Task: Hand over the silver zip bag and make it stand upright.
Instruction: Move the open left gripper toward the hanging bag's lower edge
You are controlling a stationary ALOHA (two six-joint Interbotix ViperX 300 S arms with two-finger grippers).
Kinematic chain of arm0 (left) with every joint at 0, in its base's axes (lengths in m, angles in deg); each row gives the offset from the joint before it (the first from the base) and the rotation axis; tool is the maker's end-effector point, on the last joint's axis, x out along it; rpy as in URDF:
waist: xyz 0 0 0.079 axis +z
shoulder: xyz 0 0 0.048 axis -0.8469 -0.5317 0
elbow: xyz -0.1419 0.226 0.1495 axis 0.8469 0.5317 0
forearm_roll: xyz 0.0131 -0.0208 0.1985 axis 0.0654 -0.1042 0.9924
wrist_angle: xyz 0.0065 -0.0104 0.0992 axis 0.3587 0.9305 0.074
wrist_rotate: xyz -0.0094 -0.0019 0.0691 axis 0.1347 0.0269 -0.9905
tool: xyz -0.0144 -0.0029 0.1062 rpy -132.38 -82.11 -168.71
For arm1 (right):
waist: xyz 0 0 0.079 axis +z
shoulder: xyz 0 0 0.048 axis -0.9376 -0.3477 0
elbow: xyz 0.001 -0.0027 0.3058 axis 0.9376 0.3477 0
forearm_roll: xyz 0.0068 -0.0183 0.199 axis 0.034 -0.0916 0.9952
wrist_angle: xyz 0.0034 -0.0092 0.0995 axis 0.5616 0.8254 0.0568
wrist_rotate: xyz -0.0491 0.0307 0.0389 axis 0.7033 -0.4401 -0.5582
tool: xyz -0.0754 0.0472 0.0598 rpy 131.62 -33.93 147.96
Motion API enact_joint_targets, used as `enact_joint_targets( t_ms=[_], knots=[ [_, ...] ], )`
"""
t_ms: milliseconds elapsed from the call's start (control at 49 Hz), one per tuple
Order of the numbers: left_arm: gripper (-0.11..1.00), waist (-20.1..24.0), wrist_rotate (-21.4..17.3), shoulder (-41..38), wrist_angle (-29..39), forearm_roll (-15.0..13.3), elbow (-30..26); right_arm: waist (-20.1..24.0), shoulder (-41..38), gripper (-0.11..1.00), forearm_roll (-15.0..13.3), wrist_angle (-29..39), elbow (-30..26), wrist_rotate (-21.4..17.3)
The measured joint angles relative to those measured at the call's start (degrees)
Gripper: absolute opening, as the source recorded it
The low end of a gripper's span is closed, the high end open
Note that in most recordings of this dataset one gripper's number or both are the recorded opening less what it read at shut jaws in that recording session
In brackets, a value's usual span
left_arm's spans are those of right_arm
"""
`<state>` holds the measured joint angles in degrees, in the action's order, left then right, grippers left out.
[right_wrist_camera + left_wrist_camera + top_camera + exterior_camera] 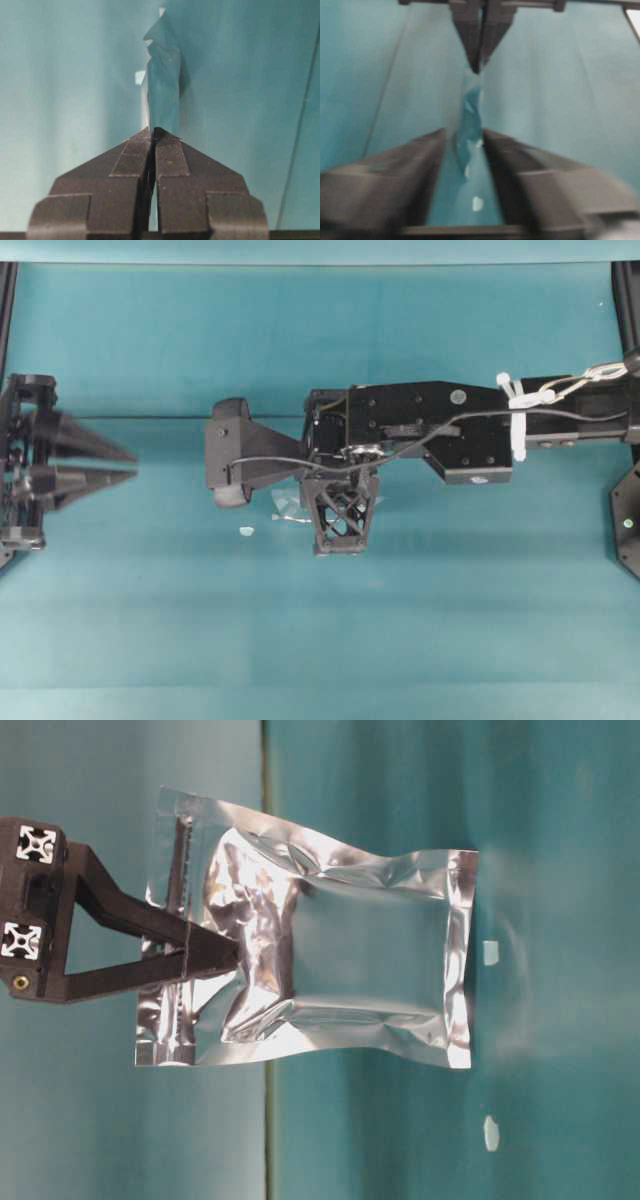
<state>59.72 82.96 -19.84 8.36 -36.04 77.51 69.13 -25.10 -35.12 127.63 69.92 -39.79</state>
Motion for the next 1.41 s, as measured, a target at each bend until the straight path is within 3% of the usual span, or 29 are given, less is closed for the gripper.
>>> enact_joint_targets(
  t_ms=[61,123,286,551,694,1021,1409],
  knots=[
    [0.85,0.0,0.0,-0.6,-0.3,0.0,0.1,0.2,-0.1,0.0,0.0,0.0,0.0,0.1],
    [0.92,0.1,0.4,-1.6,-0.7,0.0,0.0,0.2,-0.1,0.0,0.0,0.0,-0.1,0.2],
    [0.9,0.1,3.3,-7.1,-4.9,0.1,1.0,0.2,-0.1,0.0,0.1,-0.3,-0.1,0.1],
    [0.91,0.0,7.0,-23.6,-24.1,0.0,2.5,0.2,-0.1,0.0,0.0,-0.6,0.0,0.2],
    [0.91,-0.1,7.1,-32.8,-30.4,0.1,1.7,0.1,-0.1,0.0,0.1,-0.6,0.0,0.2],
    [0.91,-0.1,7.1,-48.3,-34.6,0.0,-5.2,-0.3,-0.1,0.0,0.0,-0.6,0.0,0.2],
    [0.91,-0.1,7.1,-59.9,-37.0,0.1,-12.6,-0.6,-0.1,0.0,0.0,-1.1,0.0,0.2]
  ],
)
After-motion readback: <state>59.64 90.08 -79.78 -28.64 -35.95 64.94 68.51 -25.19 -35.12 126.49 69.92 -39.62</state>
